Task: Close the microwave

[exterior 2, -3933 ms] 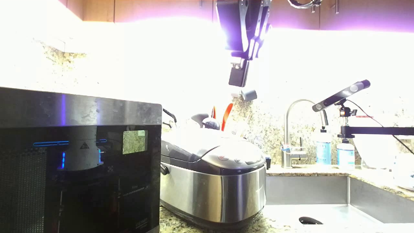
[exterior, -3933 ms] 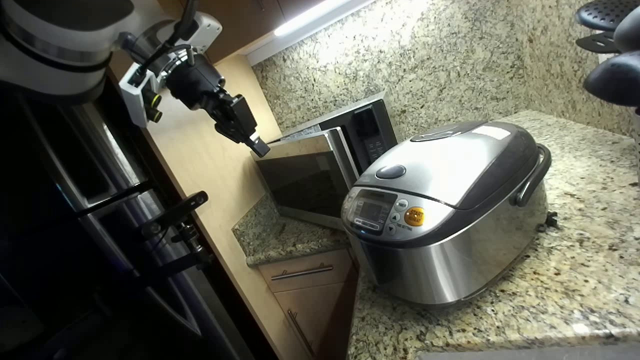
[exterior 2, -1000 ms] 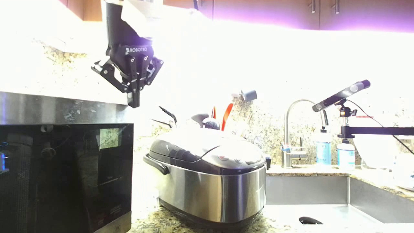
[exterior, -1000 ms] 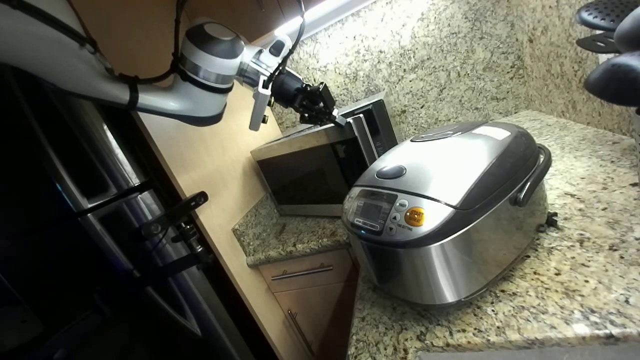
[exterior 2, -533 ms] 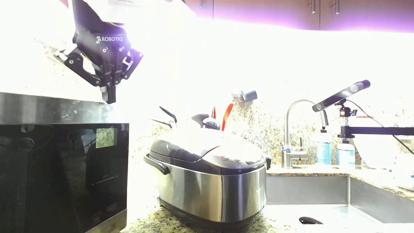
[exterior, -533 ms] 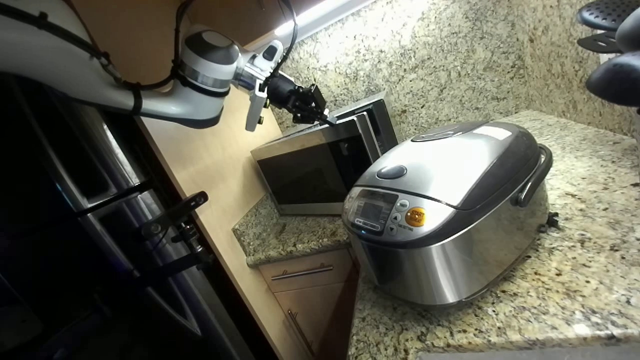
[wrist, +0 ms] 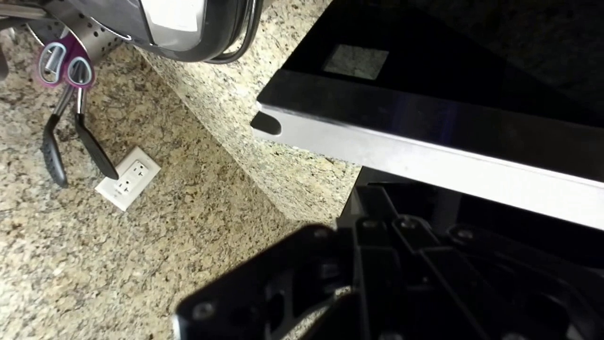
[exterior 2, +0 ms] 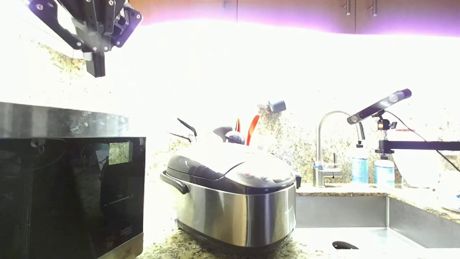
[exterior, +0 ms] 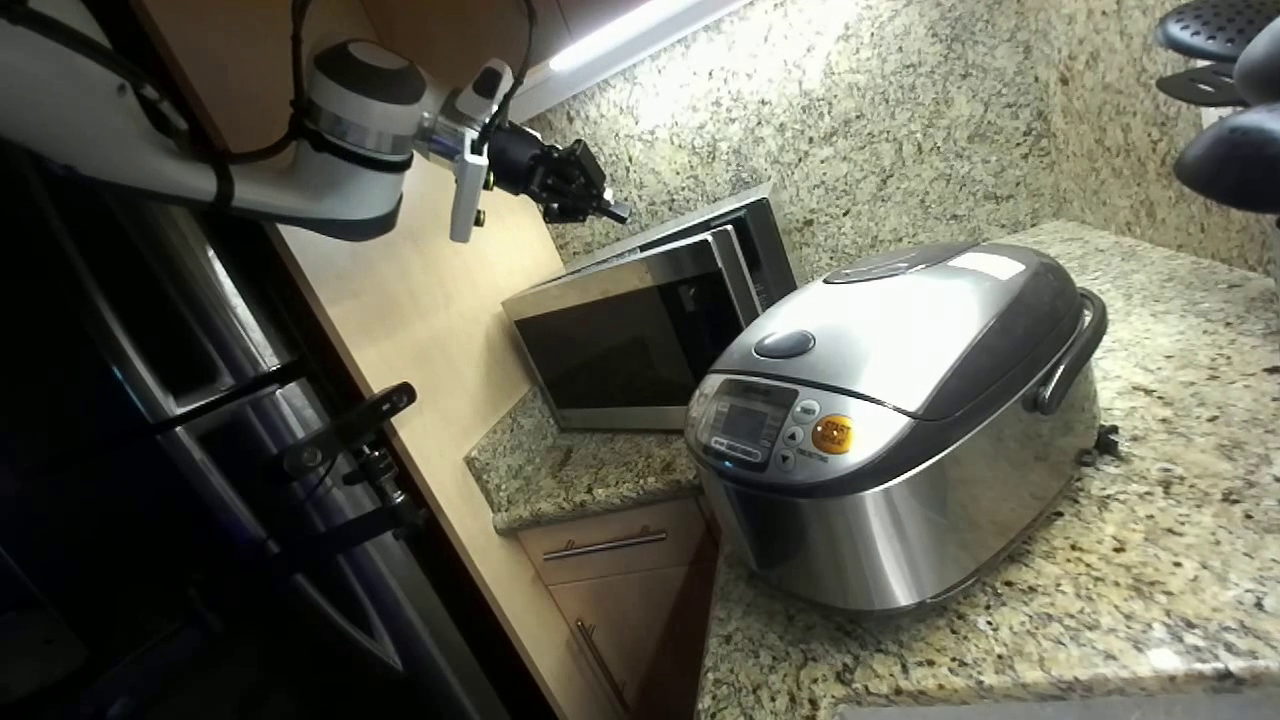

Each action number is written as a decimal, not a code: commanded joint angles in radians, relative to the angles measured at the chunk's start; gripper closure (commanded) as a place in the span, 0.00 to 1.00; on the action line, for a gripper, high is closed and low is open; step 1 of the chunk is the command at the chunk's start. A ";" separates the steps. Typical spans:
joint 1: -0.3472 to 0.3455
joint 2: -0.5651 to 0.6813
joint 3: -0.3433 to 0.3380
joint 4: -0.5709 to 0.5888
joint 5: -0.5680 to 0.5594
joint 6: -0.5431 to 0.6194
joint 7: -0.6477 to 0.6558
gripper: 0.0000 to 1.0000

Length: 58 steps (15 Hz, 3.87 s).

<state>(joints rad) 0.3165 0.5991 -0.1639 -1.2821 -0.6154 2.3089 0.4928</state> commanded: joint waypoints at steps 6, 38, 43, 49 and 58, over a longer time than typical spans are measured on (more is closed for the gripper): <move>-0.025 -0.213 0.030 -0.341 -0.006 -0.145 0.007 1.00; -0.096 0.145 0.029 0.029 0.064 0.233 -0.219 1.00; -0.084 0.198 0.040 0.135 0.093 0.197 -0.307 1.00; -0.087 0.297 0.025 0.248 0.140 0.180 -0.366 1.00; -0.084 0.383 0.041 0.455 0.212 0.172 -0.445 1.00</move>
<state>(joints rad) 0.2261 0.9322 -0.1264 -0.9473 -0.4380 2.5240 0.0994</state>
